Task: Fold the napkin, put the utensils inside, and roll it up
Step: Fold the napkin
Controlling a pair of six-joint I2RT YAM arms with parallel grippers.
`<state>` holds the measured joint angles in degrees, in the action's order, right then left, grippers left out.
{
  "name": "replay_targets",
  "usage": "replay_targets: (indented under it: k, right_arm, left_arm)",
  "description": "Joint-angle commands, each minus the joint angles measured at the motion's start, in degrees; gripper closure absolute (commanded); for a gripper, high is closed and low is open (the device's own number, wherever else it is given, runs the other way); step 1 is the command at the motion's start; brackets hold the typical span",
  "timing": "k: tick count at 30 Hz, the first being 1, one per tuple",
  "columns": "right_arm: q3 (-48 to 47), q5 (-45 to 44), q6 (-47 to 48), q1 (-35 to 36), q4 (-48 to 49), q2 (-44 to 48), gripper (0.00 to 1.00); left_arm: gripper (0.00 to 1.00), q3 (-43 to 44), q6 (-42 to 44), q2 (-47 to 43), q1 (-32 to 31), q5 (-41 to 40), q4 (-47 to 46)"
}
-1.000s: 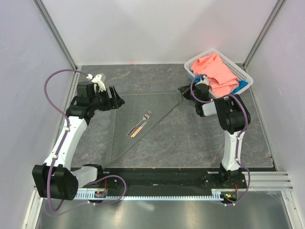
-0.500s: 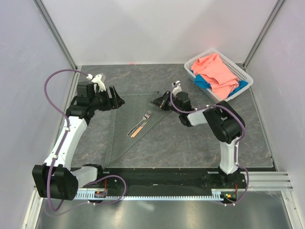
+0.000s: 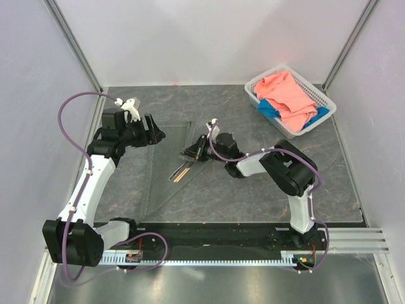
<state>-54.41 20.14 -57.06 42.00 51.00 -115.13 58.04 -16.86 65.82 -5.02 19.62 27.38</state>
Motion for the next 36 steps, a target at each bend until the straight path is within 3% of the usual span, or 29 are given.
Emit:
replay_targets:
  k: [1, 14, 15, 19, 23, 30, 34, 36]
  right_arm:
    - [-0.5, 1.0, -0.9, 1.4, 2.8, -0.6, 1.00]
    - [0.8, -0.4, 1.4, 4.5, -0.5, -3.0, 1.00]
    - [1.1, -1.0, 1.9, 4.9, -1.0, -3.0, 0.97]
    - [1.7, -1.6, 4.7, 5.9, -2.5, -1.7, 0.57]
    - [1.4, -0.3, 11.0, 6.4, -7.5, 3.6, 0.41]
    - [-6.5, 4.5, 25.3, 1.5, -26.0, 12.8, 0.35]
    - [-12.3, 2.5, 33.0, -4.3, -40.2, 10.5, 0.34]
    - [-13.5, 4.8, 33.3, -8.8, -40.9, 8.9, 0.34]
  left_arm:
    - [0.20, 0.9, 0.1, -1.5, -0.3, 0.6, -0.9]
    - [0.20, 0.8, 0.1, -1.6, -0.3, 0.5, -1.0]
    - [0.20, 0.8, 0.2, -1.6, -0.3, 0.5, -1.0]
    - [0.20, 0.8, 0.3, -1.5, -0.3, 0.6, -1.1]
    - [0.20, 0.7, 0.3, -1.4, -0.3, 0.4, -1.1]
    - [0.20, 0.8, 0.3, -1.3, -0.3, 0.6, -1.1]
    - [0.20, 0.8, 0.3, -1.5, -0.3, 0.4, -1.1]
    - [0.20, 0.7, 0.3, -1.5, -0.3, 0.4, -1.0]
